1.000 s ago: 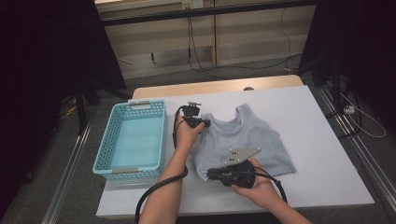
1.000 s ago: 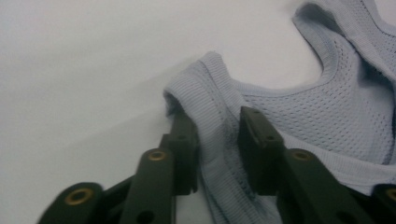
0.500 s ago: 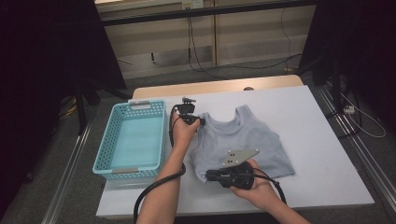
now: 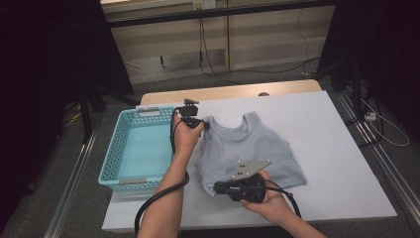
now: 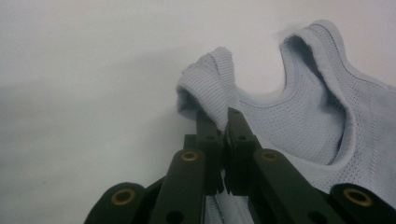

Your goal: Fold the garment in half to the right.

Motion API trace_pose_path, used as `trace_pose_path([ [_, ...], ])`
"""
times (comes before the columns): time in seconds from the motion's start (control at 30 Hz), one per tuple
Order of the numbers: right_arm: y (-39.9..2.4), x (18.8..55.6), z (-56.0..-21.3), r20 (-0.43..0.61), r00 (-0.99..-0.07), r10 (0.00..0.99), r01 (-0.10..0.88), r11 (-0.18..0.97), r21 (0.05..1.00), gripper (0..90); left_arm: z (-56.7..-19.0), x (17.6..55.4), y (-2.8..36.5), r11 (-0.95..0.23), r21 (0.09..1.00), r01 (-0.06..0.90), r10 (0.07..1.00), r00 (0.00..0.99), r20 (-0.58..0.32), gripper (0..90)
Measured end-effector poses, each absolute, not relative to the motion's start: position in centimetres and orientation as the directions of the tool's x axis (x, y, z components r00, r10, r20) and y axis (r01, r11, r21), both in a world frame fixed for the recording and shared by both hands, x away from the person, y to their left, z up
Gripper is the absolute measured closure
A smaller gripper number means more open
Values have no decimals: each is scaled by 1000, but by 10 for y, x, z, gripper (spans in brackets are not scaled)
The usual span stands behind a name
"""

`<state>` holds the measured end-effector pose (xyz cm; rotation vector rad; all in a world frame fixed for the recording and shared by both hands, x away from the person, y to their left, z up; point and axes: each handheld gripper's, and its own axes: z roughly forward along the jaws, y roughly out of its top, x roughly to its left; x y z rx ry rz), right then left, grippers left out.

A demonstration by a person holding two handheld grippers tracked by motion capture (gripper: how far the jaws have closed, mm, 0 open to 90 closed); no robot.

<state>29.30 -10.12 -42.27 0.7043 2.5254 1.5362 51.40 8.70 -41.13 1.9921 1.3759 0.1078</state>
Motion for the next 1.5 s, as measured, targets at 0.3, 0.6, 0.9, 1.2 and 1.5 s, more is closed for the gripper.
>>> trace_pose_path([
  [0.3, -95, 292, -422, 142, -897, 418, 318, 389, 865, 853, -404, 512, 97, -184, 586, 789, 856, 422, -299, 868],
  [0.6, -91, 292, -420, 143, -902, 408, 311, 381, 871, 853, -398, 512, 104, -189, 587, 788, 864, 416, -281, 868],
  [0.9, -86, 294, -418, 144, -910, 388, 300, 379, 875, 853, -395, 510, 109, -184, 583, 791, 874, 403, -272, 868],
  [1.2, -81, 294, -417, 138, -920, 367, 283, 380, 881, 853, -389, 507, 115, -173, 582, 794, 884, 386, -264, 868],
  [1.5, -78, 293, -415, 131, -925, 357, 272, 381, 884, 854, -383, 506, 119, -178, 571, 801, 886, 383, -261, 868],
])
